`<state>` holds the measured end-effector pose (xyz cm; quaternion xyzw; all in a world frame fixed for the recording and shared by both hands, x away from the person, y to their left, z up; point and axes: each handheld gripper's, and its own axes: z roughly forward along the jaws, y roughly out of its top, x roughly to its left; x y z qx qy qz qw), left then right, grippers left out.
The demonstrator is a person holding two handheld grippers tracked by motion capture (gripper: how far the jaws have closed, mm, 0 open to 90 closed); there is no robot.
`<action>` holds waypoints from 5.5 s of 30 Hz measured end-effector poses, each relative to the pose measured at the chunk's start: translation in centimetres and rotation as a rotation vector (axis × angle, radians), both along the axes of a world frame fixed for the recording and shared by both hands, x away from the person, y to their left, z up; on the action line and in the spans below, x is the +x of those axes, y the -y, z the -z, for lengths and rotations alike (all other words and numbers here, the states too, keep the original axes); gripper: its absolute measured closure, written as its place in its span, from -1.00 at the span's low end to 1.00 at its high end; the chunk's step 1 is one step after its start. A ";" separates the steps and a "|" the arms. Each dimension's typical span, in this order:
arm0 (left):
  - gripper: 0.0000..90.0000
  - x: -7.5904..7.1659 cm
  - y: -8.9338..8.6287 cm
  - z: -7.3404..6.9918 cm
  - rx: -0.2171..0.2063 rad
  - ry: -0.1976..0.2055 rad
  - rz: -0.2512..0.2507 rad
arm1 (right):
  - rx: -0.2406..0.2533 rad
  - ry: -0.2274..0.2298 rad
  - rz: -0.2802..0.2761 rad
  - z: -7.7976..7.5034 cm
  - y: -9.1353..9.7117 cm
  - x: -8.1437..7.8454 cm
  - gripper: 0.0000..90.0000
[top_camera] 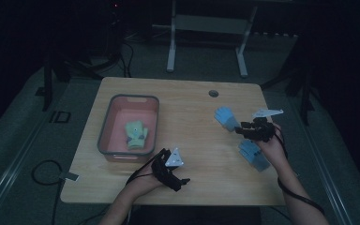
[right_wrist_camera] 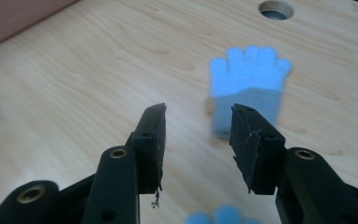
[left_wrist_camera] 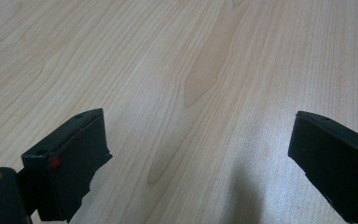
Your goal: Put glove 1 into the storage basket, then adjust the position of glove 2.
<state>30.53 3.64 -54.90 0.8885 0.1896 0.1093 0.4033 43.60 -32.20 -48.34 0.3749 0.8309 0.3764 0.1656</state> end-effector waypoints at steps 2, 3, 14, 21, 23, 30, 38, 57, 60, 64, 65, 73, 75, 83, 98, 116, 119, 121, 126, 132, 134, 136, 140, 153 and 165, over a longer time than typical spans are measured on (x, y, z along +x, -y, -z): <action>-0.89 -0.1 -0.1 0.1 0.010 0.016 -0.008 | -0.007 0.002 0.009 0.0 0.0 0.8 0.23; -0.89 -0.2 -0.1 0.2 0.012 0.027 -0.012 | 0.000 -0.009 0.008 0.1 0.0 1.2 0.22; -0.89 -0.4 0.0 1.1 0.021 0.011 -0.012 | -0.008 0.017 0.040 1.3 -1.2 5.4 0.19; -0.89 -0.4 0.1 1.2 0.017 0.014 -0.004 | -0.033 -0.012 0.028 3.4 -1.5 7.8 0.26; -0.89 -0.4 0.0 1.2 0.015 0.009 -0.006 | -0.063 -0.026 0.033 4.2 -1.6 8.4 0.30; -0.89 -0.4 -0.4 1.3 -0.005 -0.003 0.003 | -0.121 -0.066 0.022 6.1 -2.0 9.2 0.43; -0.89 -0.3 -0.7 1.5 -0.022 -0.015 0.006 | -0.113 -0.121 0.120 5.7 -3.1 8.5 0.91; -0.89 -0.6 -0.5 1.6 -0.012 -0.003 0.020 | 0.025 -0.039 0.297 -1.9 -7.7 -1.1 0.94; -0.89 -0.6 -0.6 1.5 -0.016 0.000 0.020 | 0.042 -0.037 0.309 -1.8 -8.5 -2.3 0.94; -0.89 -0.6 -0.6 1.6 -0.015 -0.001 0.023 | 0.051 -0.029 0.318 -1.5 -9.3 -3.3 0.94; -0.89 -0.6 -0.6 1.6 -0.010 0.001 0.023 | 0.099 -0.047 0.330 -1.0 -9.6 -3.9 0.94; -0.89 -0.6 -0.7 1.5 -0.024 0.003 0.023 | 0.091 -0.067 0.373 1.2 -10.8 -5.4 0.94; -0.89 -0.6 -0.7 1.6 -0.023 0.004 0.021 | 0.087 -0.079 0.381 1.8 -11.3 -5.7 0.94; -0.89 -0.7 -0.6 1.5 -0.016 0.014 0.027 | 0.060 -0.132 0.375 4.8 -13.8 -6.6 0.94; -0.89 -0.7 -0.7 1.6 -0.012 0.014 0.037 | 0.070 -0.127 0.345 5.0 -12.9 -6.8 0.62; -0.89 -0.7 -0.9 1.8 -0.010 0.021 0.049 | -0.086 0.003 -0.004 0.8 -6.8 -5.2 0.50; -0.89 -0.6 -0.9 1.8 -0.016 0.013 0.044 | -0.067 -0.018 -0.019 0.8 -5.2 -5.0 0.50; -0.89 -0.6 -0.9 1.8 -0.026 0.014 0.047 | -0.065 -0.023 -0.031 0.8 -4.2 -5.0 0.50; -0.88 -0.6 -1.0 1.9 -0.023 0.009 0.045 | -0.067 -0.052 -0.027 1.1 -1.4 -4.7 0.47; -0.88 -0.5 -1.0 1.9 -0.025 0.003 0.039 | -0.117 -0.066 -0.029 1.0 1.9 -4.1 0.51; -0.88 -0.5 -1.1 1.8 -0.034 0.002 0.039 | -0.105 -0.075 -0.021 0.8 2.8 -3.8 0.51; -0.88 -0.5 -1.0 1.9 -0.025 0.001 0.040 | -0.109 -0.079 -0.022 0.8 3.5 -3.7 0.49; -0.88 -0.5 -1.0 1.8 -0.030 0.004 0.040 | -0.133 -0.077 -0.039 1.6 4.3 -3.5 0.40; -0.88 -0.6 -1.0 1.9 -0.028 0.003 0.042 | -0.220 -0.118 -0.084 5.1 5.4 -3.6 0.40; -0.88 -0.5 -1.1 1.9 -0.027 0.004 0.039 | -0.124 -0.095 0.113 2.6 3.9 -4.6 0.93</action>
